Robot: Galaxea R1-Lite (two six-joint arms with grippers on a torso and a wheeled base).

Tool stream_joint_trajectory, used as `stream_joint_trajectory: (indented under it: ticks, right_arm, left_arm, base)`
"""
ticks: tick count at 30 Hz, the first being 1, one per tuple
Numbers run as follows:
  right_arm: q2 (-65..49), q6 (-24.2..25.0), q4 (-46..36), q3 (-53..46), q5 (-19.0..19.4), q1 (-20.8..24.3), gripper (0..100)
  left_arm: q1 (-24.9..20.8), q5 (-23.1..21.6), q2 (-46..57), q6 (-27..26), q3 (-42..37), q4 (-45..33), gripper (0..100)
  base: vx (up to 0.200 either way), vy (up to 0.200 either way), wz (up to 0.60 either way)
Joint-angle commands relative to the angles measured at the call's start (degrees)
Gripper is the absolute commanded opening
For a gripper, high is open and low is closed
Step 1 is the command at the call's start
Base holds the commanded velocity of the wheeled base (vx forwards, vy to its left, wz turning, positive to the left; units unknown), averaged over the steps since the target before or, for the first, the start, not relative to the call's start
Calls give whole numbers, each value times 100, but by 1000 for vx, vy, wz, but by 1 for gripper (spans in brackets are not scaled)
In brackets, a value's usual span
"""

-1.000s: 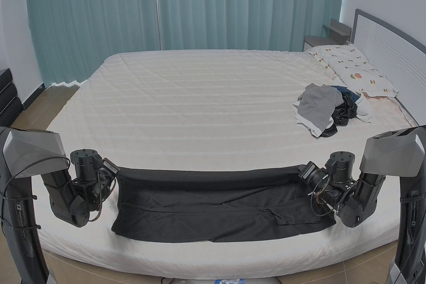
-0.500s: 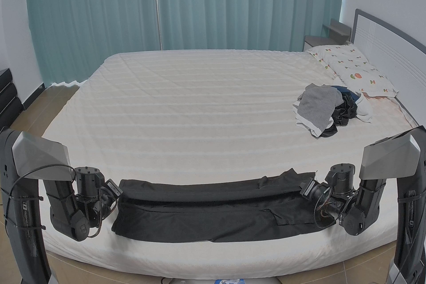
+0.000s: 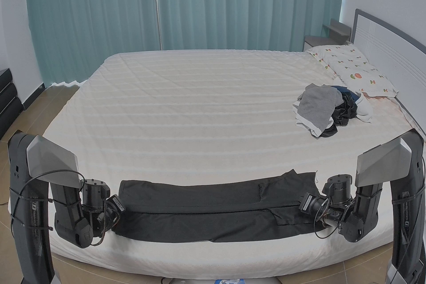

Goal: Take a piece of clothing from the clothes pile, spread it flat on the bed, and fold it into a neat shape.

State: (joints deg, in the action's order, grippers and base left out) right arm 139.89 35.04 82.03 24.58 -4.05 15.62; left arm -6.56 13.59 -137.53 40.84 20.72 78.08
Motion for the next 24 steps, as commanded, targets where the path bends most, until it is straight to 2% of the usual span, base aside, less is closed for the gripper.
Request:
stream_joint_trajectory:
  ticks: [1,5,6,7,8,11,14,18,21,24]
  right_arm:
    - [118,-14,85,-23,0,-6,0]
    - [118,-23,111,-58,0,-6,0]
    - [118,-23,111,-58,0,-6,100]
    - [118,-23,120,-58,0,-6,100]
    - [109,-23,129,-49,0,-6,100]
    - [-5,3,252,-85,0,-32,100]
    - [-392,-14,489,-331,62,-270,100]
    - [-691,30,498,-410,449,-568,100]
    - [-673,38,481,-304,616,-823,100]
    - [-577,56,454,-216,835,-920,100]
  left_arm:
    - [-47,3,-63,-15,-86,-3,0]
    - [-109,3,-54,-23,-104,-3,0]
    - [-109,12,-54,-23,-121,-3,0]
    - [-126,12,-54,-32,-165,-3,0]
    - [-135,12,-37,-32,-192,5,100]
    - [-153,29,34,-50,-279,5,100]
    - [-118,12,508,-138,-438,5,100]
    - [-74,-6,957,-155,-473,-3,100]
    - [-65,-67,1027,-111,-297,-3,100]
    - [5,-182,913,47,230,-12,100]
  base:
    - [0,0,0]
    - [0,0,0]
    - [0,0,0]
    - [0,0,0]
    - [0,0,0]
    - [0,0,0]
    - [0,0,0]
    - [0,0,0]
    - [0,0,0]
    - [0,0,0]
